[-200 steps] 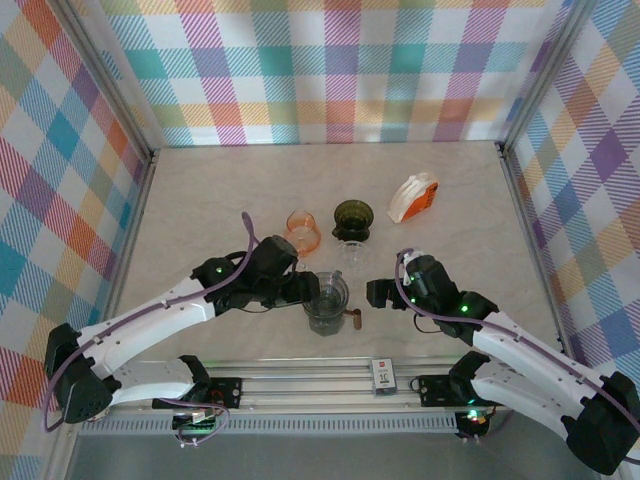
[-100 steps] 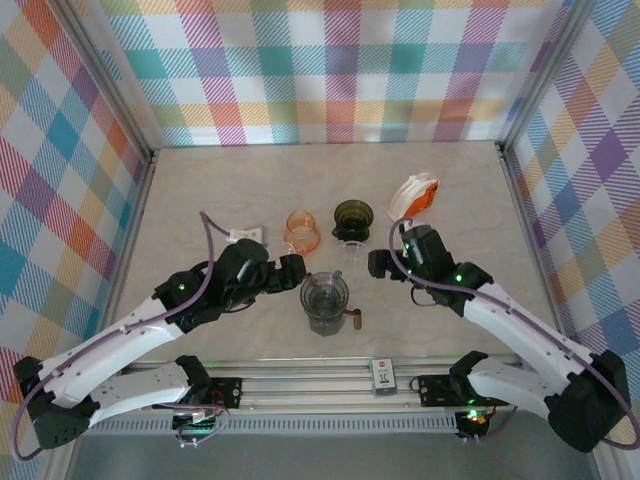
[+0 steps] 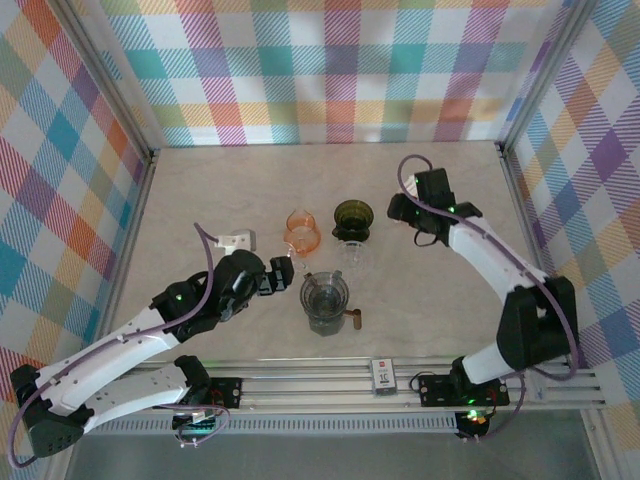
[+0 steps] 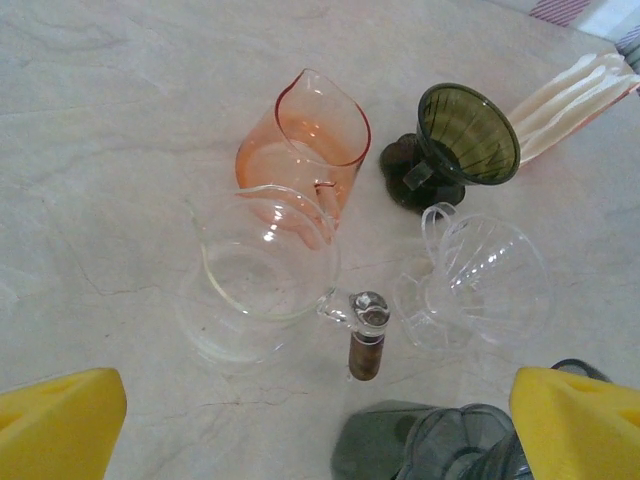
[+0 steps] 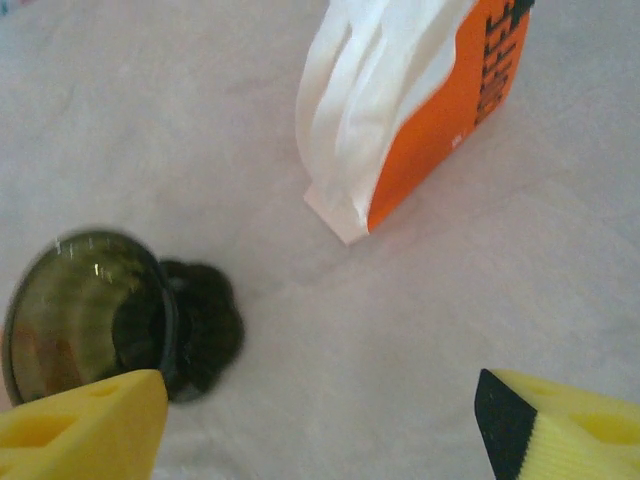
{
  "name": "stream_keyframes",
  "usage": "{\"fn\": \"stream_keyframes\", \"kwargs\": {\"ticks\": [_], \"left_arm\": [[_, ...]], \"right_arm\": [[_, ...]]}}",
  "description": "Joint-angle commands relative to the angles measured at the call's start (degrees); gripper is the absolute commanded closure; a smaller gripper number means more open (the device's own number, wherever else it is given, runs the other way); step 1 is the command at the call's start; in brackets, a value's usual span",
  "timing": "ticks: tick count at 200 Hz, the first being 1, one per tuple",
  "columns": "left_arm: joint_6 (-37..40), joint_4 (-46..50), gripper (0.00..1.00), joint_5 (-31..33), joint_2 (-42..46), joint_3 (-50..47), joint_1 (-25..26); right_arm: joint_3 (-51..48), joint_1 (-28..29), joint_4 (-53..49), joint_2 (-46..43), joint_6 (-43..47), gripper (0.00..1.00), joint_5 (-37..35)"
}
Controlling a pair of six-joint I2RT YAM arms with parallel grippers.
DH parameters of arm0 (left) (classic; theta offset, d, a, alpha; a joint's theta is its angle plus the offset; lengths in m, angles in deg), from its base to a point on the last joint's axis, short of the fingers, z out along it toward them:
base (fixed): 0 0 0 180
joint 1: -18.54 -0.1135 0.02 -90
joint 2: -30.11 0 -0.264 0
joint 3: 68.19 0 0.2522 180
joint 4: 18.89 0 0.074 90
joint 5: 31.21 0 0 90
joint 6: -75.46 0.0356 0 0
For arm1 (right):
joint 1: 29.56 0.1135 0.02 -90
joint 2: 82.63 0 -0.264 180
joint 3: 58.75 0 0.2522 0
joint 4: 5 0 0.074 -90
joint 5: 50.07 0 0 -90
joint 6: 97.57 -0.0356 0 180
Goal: Place the coffee filter in the dripper
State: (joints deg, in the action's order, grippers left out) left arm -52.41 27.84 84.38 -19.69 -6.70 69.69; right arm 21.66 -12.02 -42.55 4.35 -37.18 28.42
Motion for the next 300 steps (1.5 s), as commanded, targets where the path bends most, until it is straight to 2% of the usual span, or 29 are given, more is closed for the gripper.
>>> {"fn": "stream_keyframes", "kwargs": {"ticks": [1, 15, 58, 98, 129, 185, 231, 275, 300], "left_arm": [[2.87, -3.39, 0.02, 0.13, 0.74, -0.67, -0.73], [3.79, -3.57, 0.01, -0.54, -0.04, -0.28, -0.88], [4.21, -5.1, 0.0, -0.46, -1.62, -0.16, -0.93], [4.22, -6.91, 0.0, 0.08, -1.56, -0.87, -0.96], [4.27, -7.04, 0.0, 0.45, -1.48, -1.12, -0.95], [4.24, -8.67, 0.0, 0.92, -1.31, -1.64, -0.97], [4.04, -8.96, 0.0, 1.34, -2.57, -1.64, -0.99], [3.59, -9.56, 0.0, 0.43, -4.55, -1.51, -1.11], [3.68, -9.51, 0.0, 0.66, -4.61, -1.26, -1.13]], "right_arm": [[6.26, -0.66, -2.31, 6.01, -2.99, 0.06, -2.3], [10.09, -0.93, -3.9, 10.59, -5.03, 0.0, -4.6], [19.42, -1.46, -8.8, 20.06, -13.55, 0.01, -13.19], [26.03, -2.83, -12.67, 26.44, -16.24, 0.01, -14.15], [28.25, -3.91, -12.05, 29.74, -14.69, 0.01, -13.46], [27.28, -4.09, -5.41, 30.04, -10.0, 0.01, -10.28], [18.71, -3.98, 1.66, 23.63, -11.41, 0.01, -6.95], [24.4, -4.09, -3.37, 27.87, -14.03, 0.01, -8.16], [24.81, -4.09, -2.9, 29.15, -15.51, 0.01, -7.94]]}}
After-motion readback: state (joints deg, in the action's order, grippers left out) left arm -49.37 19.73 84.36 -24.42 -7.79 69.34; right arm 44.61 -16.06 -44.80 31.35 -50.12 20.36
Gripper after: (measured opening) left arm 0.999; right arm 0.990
